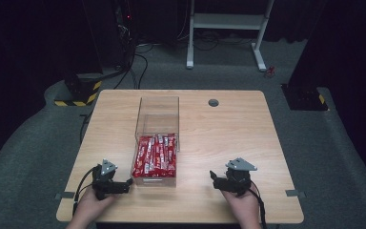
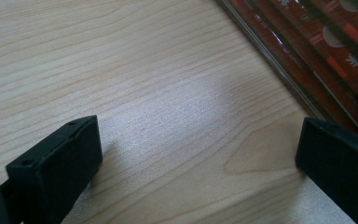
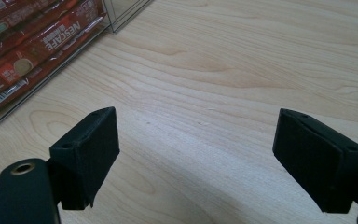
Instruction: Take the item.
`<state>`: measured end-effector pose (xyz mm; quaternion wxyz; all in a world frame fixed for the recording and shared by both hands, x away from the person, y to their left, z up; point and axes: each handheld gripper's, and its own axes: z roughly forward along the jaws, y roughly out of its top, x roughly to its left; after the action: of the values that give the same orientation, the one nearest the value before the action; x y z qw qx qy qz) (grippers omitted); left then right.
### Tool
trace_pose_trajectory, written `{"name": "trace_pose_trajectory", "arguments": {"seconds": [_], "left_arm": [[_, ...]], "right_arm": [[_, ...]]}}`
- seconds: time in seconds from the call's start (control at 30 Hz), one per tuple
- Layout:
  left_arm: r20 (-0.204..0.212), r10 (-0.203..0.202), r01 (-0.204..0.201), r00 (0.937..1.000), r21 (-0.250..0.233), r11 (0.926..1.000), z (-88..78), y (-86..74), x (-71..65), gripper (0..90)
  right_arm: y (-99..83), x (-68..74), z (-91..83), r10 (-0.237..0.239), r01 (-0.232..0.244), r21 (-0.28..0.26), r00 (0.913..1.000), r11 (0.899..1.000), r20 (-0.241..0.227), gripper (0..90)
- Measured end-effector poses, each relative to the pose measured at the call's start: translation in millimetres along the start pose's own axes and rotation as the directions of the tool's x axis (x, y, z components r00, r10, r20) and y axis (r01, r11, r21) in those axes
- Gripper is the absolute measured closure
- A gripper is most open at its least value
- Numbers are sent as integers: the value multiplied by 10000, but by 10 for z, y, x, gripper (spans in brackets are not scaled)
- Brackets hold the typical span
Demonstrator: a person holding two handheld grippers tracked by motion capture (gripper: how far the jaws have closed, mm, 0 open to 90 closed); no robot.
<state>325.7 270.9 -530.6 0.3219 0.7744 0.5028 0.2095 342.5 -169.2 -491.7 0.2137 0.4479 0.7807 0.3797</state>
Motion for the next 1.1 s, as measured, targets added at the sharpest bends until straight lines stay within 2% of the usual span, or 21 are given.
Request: {"name": "trace_pose_trajectory", "arguments": {"seconds": [0.67, 1.1], "left_arm": [[-13, 40, -40, 10000, 1, 10000, 0, 1, 3, 7], [-1, -1, 1, 10000, -3, 10000, 0, 0, 0, 6]], "right_arm": [[215, 185, 21, -320, 310, -213, 9983, 9993, -478, 153], [377, 274, 13, -241, 199, -435, 9948, 9989, -986, 190]]}}
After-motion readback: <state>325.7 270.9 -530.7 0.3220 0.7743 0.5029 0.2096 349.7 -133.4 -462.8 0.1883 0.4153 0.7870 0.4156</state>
